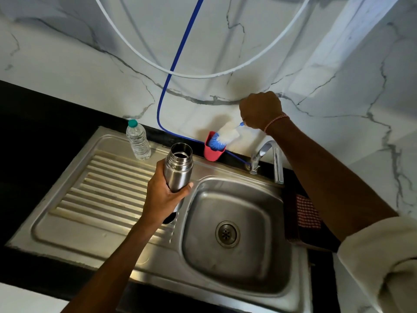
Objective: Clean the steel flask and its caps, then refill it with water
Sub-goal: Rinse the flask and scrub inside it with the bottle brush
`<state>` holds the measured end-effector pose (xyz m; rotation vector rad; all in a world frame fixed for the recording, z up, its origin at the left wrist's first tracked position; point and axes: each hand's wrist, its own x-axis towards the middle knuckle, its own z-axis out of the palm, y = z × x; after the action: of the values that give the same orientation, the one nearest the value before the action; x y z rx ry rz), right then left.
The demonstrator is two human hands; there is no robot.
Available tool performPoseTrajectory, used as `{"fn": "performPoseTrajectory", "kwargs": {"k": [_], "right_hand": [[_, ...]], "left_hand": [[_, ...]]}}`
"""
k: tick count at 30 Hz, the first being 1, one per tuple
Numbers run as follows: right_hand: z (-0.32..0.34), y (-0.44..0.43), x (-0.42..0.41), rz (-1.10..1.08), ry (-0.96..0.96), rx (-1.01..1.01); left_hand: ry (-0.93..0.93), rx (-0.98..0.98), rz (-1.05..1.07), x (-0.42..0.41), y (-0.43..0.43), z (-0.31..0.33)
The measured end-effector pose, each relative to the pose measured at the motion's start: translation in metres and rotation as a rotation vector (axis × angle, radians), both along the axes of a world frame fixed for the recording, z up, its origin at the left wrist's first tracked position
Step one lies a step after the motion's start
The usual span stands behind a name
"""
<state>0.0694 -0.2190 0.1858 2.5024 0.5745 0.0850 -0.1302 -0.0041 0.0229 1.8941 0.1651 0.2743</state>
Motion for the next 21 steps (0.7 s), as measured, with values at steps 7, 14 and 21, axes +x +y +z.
{"fn": "performPoseTrajectory", "kwargs": {"k": [7,14,21], "right_hand": [[0.047,-0.006,-0.010,-0.005,-0.064,0.015],[0.041,0.005,-0.015,0.017,-0.067,0.002],[-0.001,0.011,-0.022,0.019,-0.069,0.020]], "left_hand": [[0.000,-0.007,-0.006,-0.002,0.000,0.004],[0.004,0.004,-0.007,-0.005,-0.001,0.006],[0.011,0.009,-0.016,-0.009,0.001,0.003]]}}
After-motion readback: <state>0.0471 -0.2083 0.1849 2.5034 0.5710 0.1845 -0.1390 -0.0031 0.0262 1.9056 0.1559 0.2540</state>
